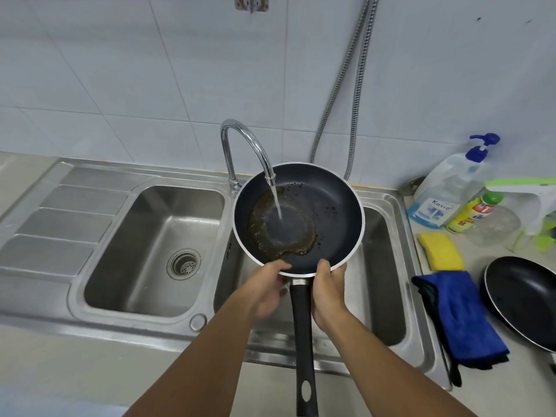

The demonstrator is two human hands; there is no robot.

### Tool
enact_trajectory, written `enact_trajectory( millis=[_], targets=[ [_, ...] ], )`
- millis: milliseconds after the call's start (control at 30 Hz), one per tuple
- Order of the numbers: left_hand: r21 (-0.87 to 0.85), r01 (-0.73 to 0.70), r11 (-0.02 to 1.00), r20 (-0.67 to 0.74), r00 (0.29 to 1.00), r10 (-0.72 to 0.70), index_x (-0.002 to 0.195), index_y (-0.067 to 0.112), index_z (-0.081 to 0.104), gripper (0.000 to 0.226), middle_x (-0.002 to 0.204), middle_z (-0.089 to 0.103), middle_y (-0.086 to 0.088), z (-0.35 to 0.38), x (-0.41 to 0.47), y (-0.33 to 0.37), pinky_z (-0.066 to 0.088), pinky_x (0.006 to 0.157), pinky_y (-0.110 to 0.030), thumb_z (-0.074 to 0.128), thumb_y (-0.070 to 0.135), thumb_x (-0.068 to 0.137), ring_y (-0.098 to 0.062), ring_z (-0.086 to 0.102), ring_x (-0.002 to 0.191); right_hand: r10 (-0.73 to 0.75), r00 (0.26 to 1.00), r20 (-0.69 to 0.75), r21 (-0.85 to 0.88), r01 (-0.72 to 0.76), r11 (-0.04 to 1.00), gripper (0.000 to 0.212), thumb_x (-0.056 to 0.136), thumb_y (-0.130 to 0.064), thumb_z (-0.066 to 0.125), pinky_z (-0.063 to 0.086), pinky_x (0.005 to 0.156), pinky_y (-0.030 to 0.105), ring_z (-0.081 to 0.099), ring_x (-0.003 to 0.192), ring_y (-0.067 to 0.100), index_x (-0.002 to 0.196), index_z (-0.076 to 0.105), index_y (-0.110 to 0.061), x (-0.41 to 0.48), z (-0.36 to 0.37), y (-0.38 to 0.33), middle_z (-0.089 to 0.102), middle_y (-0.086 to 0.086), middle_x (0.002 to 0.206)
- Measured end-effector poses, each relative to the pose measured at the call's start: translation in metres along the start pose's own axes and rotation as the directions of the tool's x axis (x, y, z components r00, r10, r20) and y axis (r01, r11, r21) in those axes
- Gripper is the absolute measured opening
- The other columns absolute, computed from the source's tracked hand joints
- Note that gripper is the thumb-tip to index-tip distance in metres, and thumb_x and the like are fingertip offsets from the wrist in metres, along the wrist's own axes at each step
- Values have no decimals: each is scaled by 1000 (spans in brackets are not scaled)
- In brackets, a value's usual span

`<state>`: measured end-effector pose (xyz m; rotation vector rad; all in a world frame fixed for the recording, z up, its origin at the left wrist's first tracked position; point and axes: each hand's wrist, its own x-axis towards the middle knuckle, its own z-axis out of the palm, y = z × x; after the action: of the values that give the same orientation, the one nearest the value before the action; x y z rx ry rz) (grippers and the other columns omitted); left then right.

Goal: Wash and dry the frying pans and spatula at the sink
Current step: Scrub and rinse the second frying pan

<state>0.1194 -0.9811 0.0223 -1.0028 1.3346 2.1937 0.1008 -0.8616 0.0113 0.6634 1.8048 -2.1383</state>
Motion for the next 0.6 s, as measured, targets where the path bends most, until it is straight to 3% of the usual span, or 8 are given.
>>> enact_trajectory(
  millis=[133,233,367,500,600],
  targets=[
    [114,107,988,-68,993,-100,121,13,68,28,125,68,-12,5,-1,0,44,84,-36,61,27,98,-23,54,101,14,1000,18,-15,-14,1000,41,98,-37,48,47,111,48,60,123,18,139,40,-35,7,-7,7,62,-8,135],
    [47,219,975,-44,975,-217,125,14,65,33,127,64,-7,1,-2,3,55,73,-43,55,36,102,-29,59,114,-22,994,108,-132,36,991,38,102,-42,54,48,109,41,60,121,12,138,46,-35,14,-18,-1,62,-12,131],
    [-56,238,970,24,971,-237,125,3,65,46,111,76,-16,2,-8,10,59,72,-47,38,37,109,-36,72,97,-89,981,174,-411,155,898,32,95,-59,60,47,83,25,62,100,9,106,67,-29,21,-51,-19,63,-6,113],
    [-108,188,976,18,982,-188,124,-5,62,51,109,72,-22,3,-11,15,60,71,-49,34,35,110,-38,70,81,-221,973,61,-545,218,810,32,103,-46,52,46,77,33,63,92,21,102,70,-21,48,-92,-39,70,-3,99],
    [-136,189,973,18,982,-188,113,-5,63,54,90,67,-20,8,-12,13,58,59,-41,32,39,109,-32,62,69,-409,912,-22,-765,248,595,28,101,-27,58,46,89,35,61,110,27,126,64,-17,81,-128,-61,63,7,118]
  ],
)
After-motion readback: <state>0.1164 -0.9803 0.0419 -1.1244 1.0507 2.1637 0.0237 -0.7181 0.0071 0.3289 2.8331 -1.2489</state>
